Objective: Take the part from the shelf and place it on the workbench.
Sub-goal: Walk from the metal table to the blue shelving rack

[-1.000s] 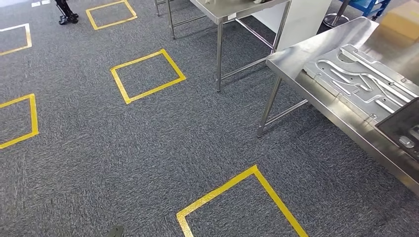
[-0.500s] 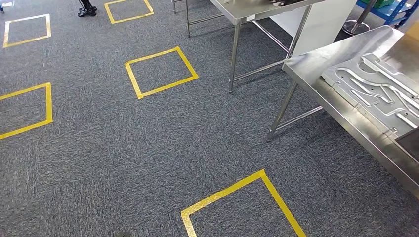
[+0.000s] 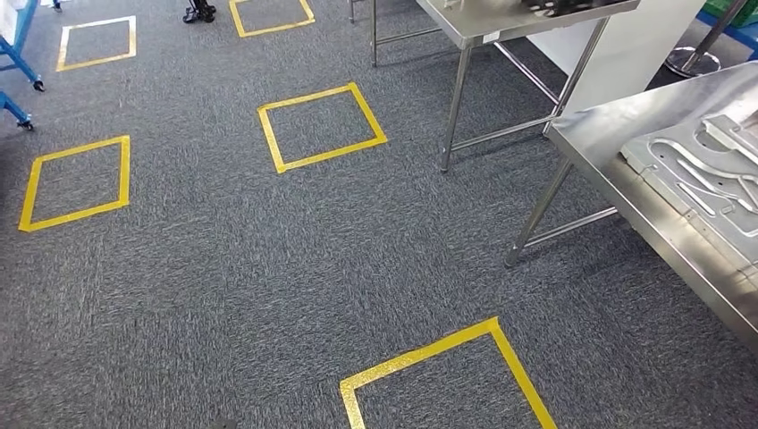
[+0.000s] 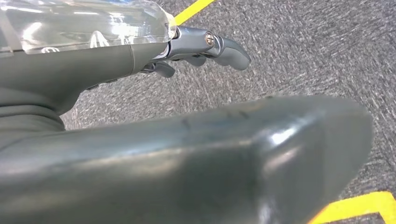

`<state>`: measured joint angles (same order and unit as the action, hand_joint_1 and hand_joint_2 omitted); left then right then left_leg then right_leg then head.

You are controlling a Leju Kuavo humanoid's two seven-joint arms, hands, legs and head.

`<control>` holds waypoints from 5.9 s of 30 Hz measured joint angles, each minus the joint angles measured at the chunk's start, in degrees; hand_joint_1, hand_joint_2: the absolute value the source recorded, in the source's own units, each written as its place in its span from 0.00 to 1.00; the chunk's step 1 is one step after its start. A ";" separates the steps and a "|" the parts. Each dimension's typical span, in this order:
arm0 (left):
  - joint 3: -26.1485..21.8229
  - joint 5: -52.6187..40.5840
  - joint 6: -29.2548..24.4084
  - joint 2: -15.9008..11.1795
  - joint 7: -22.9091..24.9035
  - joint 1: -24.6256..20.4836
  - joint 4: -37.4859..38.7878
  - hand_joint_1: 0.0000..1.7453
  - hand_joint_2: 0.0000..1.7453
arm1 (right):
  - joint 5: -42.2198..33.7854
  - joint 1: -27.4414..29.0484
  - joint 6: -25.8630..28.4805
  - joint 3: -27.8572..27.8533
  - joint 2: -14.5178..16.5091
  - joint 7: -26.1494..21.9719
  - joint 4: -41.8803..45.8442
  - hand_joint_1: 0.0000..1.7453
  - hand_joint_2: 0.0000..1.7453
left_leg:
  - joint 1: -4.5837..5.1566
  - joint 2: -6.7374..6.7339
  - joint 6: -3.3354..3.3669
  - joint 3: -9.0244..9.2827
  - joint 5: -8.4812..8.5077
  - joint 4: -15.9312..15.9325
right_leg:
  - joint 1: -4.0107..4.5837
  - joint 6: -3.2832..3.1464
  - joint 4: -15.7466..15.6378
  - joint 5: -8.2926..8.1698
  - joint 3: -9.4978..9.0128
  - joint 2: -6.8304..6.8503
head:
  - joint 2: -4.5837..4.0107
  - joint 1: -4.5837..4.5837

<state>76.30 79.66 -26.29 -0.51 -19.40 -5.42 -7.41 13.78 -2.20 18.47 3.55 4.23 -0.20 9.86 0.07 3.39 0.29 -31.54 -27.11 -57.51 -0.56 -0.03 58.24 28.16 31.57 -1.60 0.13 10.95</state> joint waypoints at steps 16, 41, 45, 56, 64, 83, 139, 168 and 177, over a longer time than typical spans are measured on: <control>0.12 -0.38 -0.06 -0.20 -0.42 -0.56 0.00 0.00 0.00 | 0.29 -0.26 -0.23 0.57 0.44 0.57 0.02 0.00 0.00 | -0.21 -4.63 0.00 0.48 -0.18 0.20 | 0.27 0.26 -0.35 0.88 -1.35 4.73 | 0.00 0.01; -1.66 5.39 7.23 0.61 -0.91 0.40 0.00 0.00 0.00 | 3.07 0.26 -0.64 2.16 0.10 0.64 -0.03 0.00 0.00 | -0.39 -3.90 -1.15 -3.20 -2.83 -7.94 | 0.48 -1.78 0.37 0.24 0.01 3.54 | 0.00 0.02; -3.21 5.91 8.36 0.42 -0.93 0.41 0.00 0.00 0.00 | 3.67 0.20 -1.03 2.59 0.20 0.66 -0.03 0.00 0.00 | 0.69 -5.25 0.33 0.25 -0.68 -0.25 | 0.66 -0.92 0.32 0.39 -0.22 4.61 | 0.00 0.01; -7.20 6.24 9.86 0.48 -0.64 1.19 0.00 0.00 0.00 | 4.67 0.30 -1.42 3.47 0.11 0.73 -0.03 0.00 0.00 | -0.31 -1.54 1.07 0.60 0.54 0.64 | -0.76 1.32 8.26 3.01 3.23 1.50 | 0.00 0.00; -9.04 6.24 9.94 0.45 -0.58 1.27 0.00 0.00 0.00 | 4.97 0.06 -1.58 3.97 0.07 0.94 -0.05 0.00 0.00 | -0.60 -1.53 -1.66 -1.53 -2.06 -3.48 | -0.62 -1.18 0.37 0.19 -0.05 1.38 | 0.00 0.02; -10.55 6.26 9.88 0.56 1.28 0.88 0.00 0.00 0.00 | 5.09 0.02 -2.20 4.53 0.00 1.89 -0.05 0.00 0.00 | -0.09 -2.92 1.26 0.76 0.81 1.32 | -0.09 0.82 14.78 8.05 6.13 2.08 | 0.00 -0.01; -11.99 6.25 9.90 0.64 3.17 -0.36 -0.02 0.00 0.00 | 5.82 -0.34 -2.11 4.58 0.15 2.73 -0.08 0.00 0.00 | 0.11 -4.50 0.30 0.05 0.19 0.09 | -0.13 0.32 1.05 1.26 -0.42 5.07 | 0.00 -0.01; -16.27 6.26 8.61 0.14 3.25 0.34 -0.02 0.00 0.00 | 7.33 -0.23 -3.07 4.69 -0.02 2.75 -0.11 0.00 0.00 | 0.42 -4.54 -0.23 -0.08 -0.20 -0.37 | 0.17 -0.44 0.73 0.66 -0.17 5.04 | 0.00 -0.01; -20.40 6.26 10.40 0.15 3.55 0.52 -0.03 0.00 0.00 | 7.37 0.06 -3.25 4.77 0.03 3.24 -0.11 0.00 0.00 | -0.05 -1.65 1.03 0.79 0.63 0.76 | -0.40 0.95 14.50 5.54 6.79 2.01 | 0.00 -0.02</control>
<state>55.90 85.92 -15.89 -0.37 -15.85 -4.91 -7.44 21.14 -2.13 15.22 8.32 4.26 3.04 9.75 0.02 1.73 1.32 -30.75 -26.48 -56.75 -0.95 0.92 72.74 33.70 38.36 0.42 0.13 10.93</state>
